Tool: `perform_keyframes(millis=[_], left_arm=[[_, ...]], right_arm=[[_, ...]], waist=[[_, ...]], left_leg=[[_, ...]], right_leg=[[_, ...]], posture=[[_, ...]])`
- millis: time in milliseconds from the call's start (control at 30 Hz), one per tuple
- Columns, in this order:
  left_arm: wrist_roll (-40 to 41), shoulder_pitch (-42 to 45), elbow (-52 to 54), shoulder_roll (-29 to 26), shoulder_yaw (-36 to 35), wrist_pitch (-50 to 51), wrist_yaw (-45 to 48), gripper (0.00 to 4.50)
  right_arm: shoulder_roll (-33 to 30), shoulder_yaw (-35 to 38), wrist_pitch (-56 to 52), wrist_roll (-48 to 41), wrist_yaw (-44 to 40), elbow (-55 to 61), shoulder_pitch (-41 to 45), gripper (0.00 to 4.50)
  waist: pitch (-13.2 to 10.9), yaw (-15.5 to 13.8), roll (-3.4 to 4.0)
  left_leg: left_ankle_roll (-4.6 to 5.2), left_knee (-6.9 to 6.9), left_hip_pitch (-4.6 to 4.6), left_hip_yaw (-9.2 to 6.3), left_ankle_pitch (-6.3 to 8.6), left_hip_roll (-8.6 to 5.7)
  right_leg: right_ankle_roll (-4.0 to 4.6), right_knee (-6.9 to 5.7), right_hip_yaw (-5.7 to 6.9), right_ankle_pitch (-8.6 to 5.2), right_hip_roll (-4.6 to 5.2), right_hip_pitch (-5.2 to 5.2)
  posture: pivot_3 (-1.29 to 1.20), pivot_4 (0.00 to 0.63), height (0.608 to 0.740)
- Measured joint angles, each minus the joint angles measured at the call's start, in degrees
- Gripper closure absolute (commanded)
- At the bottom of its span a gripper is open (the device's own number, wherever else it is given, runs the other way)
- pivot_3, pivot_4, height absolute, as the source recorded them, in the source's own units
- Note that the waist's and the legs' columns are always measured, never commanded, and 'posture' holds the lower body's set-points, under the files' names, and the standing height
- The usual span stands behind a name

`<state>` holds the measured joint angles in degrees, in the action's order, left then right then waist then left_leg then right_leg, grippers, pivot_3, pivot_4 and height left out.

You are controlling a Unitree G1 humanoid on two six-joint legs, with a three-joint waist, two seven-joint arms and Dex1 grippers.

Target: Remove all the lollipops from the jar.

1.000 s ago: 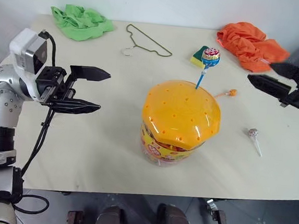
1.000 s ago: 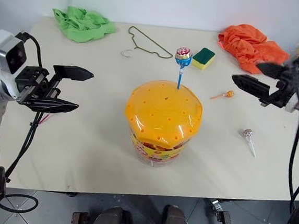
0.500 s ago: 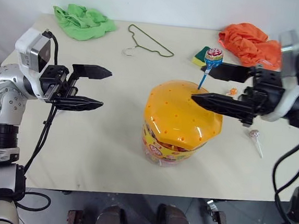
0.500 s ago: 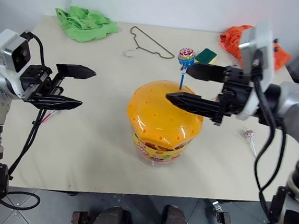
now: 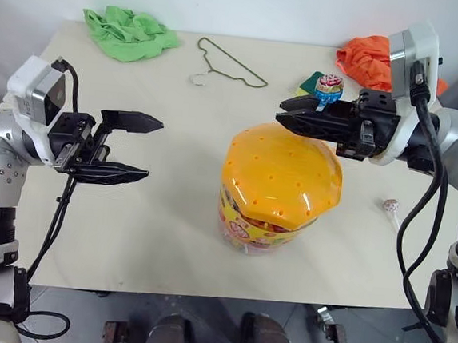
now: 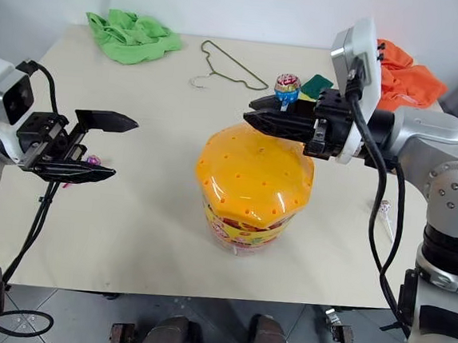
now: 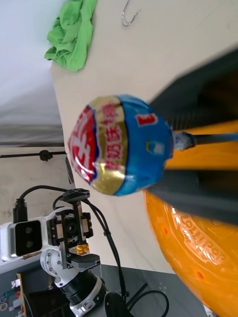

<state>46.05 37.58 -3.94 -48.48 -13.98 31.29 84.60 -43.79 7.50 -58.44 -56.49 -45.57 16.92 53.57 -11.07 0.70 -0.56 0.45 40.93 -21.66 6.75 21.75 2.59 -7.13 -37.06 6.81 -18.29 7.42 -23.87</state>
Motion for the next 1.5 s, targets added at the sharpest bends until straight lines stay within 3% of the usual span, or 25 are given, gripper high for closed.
perform_keyframes(millis=[400,667,833,1000,1167,1400,1500], left_arm=[[-0.1,1.5,-1.1,0.3,-0.5,-0.1,0.7,0.0],[-0.3,2.2,-1.6,1.1,0.8,-0.2,1.3,0.0],[-0.7,2.3,-2.9,0.9,1.0,-0.9,1.3,0.0],[-1.2,2.4,-3.8,0.7,1.2,-1.4,1.3,0.0],[-1.2,2.4,-3.7,0.7,1.1,-1.4,1.3,0.0],[-1.2,1.2,-3.3,0.1,0.9,-1.2,1.3,0.0],[-1.1,-0.4,-3.0,-0.3,0.5,-0.6,1.1,0.0]], right_arm=[[-1.5,0.5,0.9,1.6,1.8,-3.2,7.6,4.46],[-12.1,4.4,6.9,14.7,6.2,-17.2,12.1,4.46],[-19.9,4.0,4.4,21.8,7.3,-25.1,7.5,4.46],[-23.6,1.1,4.7,30.0,7.3,-34.7,-3.1,4.46],[-23.4,-0.8,5.0,36.0,8.1,-47.2,-9.6,4.46],[-19.7,-0.2,12.5,40.5,9.6,-61.9,-10.2,4.46],[-18.2,0.0,14.7,41.3,9.3,-65.0,-10.6,3.73]], waist=[[0.0,0.0,0.0],[0.0,-0.4,-0.02],[0.0,-0.3,-0.02],[0.0,-0.6,-0.02],[0.0,-0.4,0.04],[0.0,0.7,0.06],[0.0,1.0,0.06]], left_leg=[[0.0,-0.01,0.0,0.02,0.0,0.0],[0.01,-0.07,0.0,0.1,0.01,-0.02],[0.01,-0.08,0.0,0.15,0.01,0.01],[0.01,-0.08,0.0,0.18,0.01,0.0],[0.01,-0.09,0.0,0.21,0.01,0.01],[0.0,-0.09,0.0,0.2,0.01,0.04],[0.0,-0.1,0.0,0.18,0.01,0.04]], right_leg=[[0.0,0.0,0.0,0.0,0.0,-0.01],[0.0,0.03,-0.05,0.0,0.02,-0.03],[0.0,0.04,-0.07,0.0,0.01,-0.05],[0.0,0.05,-0.09,0.0,0.03,-0.05],[0.0,0.05,-0.1,0.0,0.01,-0.07],[0.0,0.05,-0.1,0.0,0.0,-0.06],[-0.01,0.05,-0.1,0.0,0.0,-0.06]], posture=[[0.0,0.15,0.74],[0.0,0.15,0.74],[0.0,0.15,0.74],[0.0,0.15,0.74],[0.0,0.15,0.74],[0.0,0.15,0.74],[0.0,0.15,0.74]])
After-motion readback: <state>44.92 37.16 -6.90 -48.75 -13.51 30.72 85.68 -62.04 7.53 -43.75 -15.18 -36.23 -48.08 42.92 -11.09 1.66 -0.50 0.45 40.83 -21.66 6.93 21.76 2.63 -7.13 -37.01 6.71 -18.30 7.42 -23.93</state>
